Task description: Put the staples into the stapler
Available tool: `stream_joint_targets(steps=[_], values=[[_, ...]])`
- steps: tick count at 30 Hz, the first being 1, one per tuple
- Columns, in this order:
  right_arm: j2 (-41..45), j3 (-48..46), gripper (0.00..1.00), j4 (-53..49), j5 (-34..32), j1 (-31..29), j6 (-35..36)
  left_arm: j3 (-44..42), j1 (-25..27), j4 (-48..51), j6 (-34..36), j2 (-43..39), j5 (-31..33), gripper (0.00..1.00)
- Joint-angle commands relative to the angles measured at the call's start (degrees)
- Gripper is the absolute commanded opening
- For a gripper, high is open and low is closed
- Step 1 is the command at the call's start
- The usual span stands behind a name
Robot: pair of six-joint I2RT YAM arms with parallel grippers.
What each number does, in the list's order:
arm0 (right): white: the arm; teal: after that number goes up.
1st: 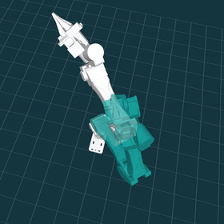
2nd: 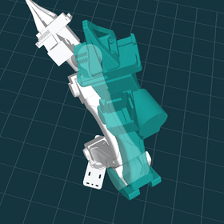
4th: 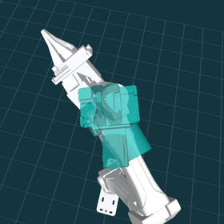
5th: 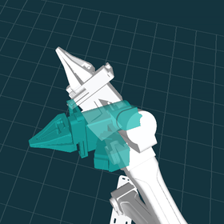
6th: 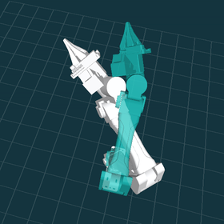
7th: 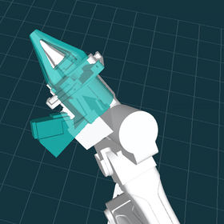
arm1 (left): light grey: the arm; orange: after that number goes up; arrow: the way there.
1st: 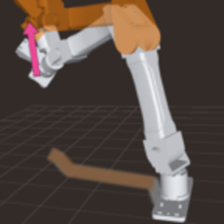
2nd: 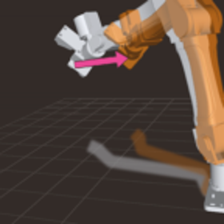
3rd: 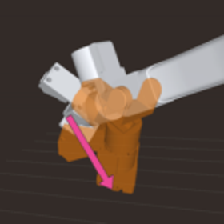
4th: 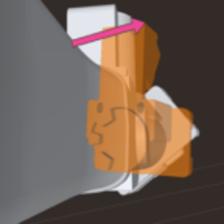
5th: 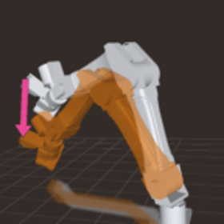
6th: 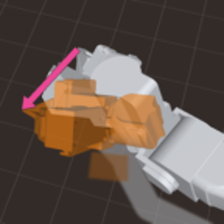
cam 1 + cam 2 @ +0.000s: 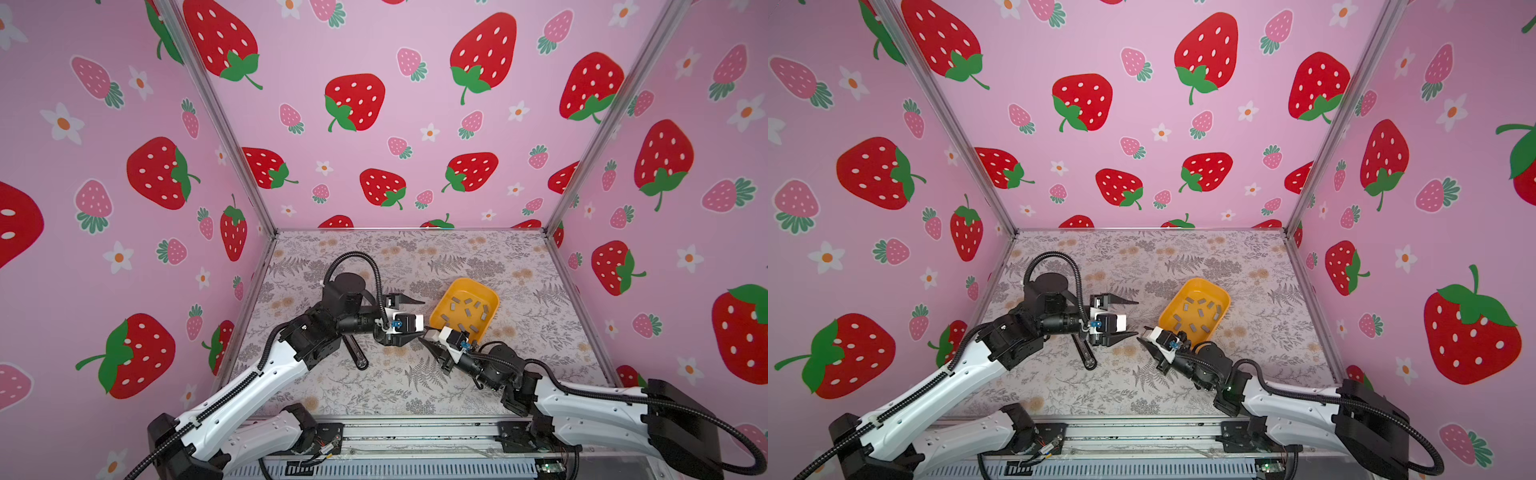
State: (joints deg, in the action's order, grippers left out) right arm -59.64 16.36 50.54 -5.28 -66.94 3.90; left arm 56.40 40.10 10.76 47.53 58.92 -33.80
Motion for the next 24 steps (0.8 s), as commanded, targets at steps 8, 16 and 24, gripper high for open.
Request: stream_joint_targets(steps=[8, 16, 24], values=[[-3.5, 4.0, 0.18, -2.9, -4.9, 1.2, -2.4, -2.0, -5.0, -13.1, -10.5, -1.5, 5.3, 0.68], [-5.4, 6.4, 0.18, -6.0, -7.4, 2.0, -4.2, -1.9, -7.1, -17.0, -16.7, -1.3, 12.9, 0.71], [-5.2, 7.5, 0.15, -7.7, -13.2, 2.6, -8.2, -1.8, -7.4, -17.2, -17.3, -1.3, 16.2, 0.72]])
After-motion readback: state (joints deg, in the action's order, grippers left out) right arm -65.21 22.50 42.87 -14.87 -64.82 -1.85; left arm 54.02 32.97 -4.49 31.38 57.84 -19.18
